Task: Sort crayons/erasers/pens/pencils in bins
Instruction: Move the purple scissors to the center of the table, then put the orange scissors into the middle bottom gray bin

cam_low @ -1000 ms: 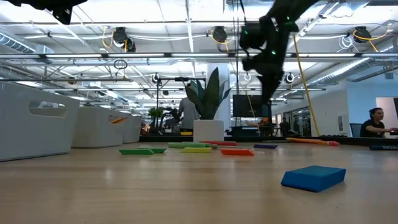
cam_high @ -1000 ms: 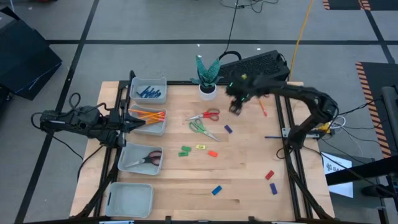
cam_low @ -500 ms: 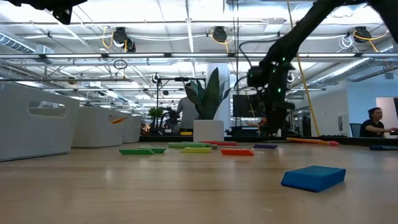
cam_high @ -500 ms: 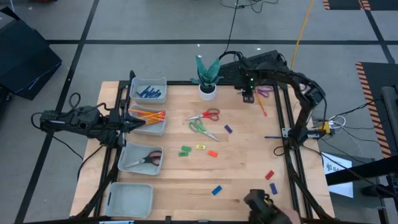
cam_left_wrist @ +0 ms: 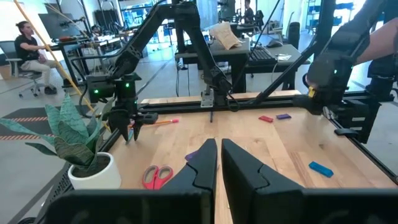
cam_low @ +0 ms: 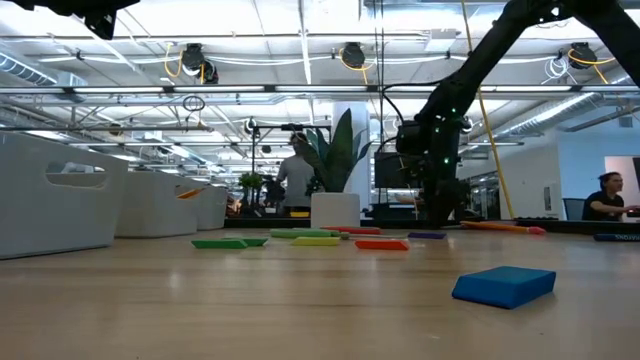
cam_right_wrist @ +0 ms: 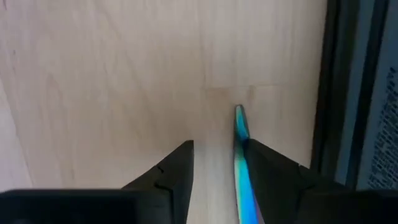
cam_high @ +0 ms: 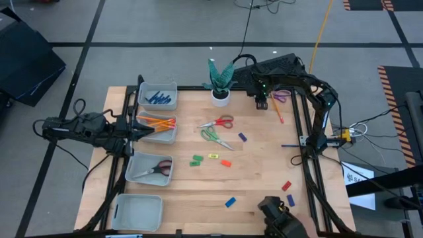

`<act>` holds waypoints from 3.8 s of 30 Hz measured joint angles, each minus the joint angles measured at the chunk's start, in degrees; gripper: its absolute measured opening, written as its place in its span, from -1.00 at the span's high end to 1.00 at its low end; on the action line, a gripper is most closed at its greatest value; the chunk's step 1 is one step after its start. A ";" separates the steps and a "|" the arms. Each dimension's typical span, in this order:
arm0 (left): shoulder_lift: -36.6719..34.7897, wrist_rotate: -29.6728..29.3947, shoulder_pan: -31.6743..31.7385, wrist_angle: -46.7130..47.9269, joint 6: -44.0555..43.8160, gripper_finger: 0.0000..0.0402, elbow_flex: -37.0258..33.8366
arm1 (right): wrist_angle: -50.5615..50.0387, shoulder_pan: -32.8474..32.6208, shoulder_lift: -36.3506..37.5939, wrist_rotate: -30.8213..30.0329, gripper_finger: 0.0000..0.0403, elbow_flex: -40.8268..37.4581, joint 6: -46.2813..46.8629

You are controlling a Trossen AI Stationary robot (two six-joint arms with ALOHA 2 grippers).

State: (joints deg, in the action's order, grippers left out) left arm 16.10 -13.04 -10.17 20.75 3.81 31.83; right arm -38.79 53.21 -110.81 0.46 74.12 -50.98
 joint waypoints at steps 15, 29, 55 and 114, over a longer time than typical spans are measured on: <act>0.02 0.00 0.01 0.00 0.00 0.86 0.00 | 1.81 4.86 -1.69 0.32 0.36 0.21 -1.36; 0.00 0.00 0.02 0.02 0.00 0.86 0.00 | 0.07 4.21 -2.50 -0.48 0.75 0.01 -2.43; 0.01 0.00 0.01 0.00 0.00 0.86 0.00 | -2.77 -11.91 13.06 8.64 0.73 -0.30 15.19; 0.00 0.00 0.00 0.01 0.00 0.86 -0.02 | 9.94 -61.44 18.70 -10.94 0.45 1.91 56.03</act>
State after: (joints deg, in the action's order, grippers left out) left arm 16.10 -13.04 -10.17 20.76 3.81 31.81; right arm -28.85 -8.23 -92.11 -10.48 76.03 5.04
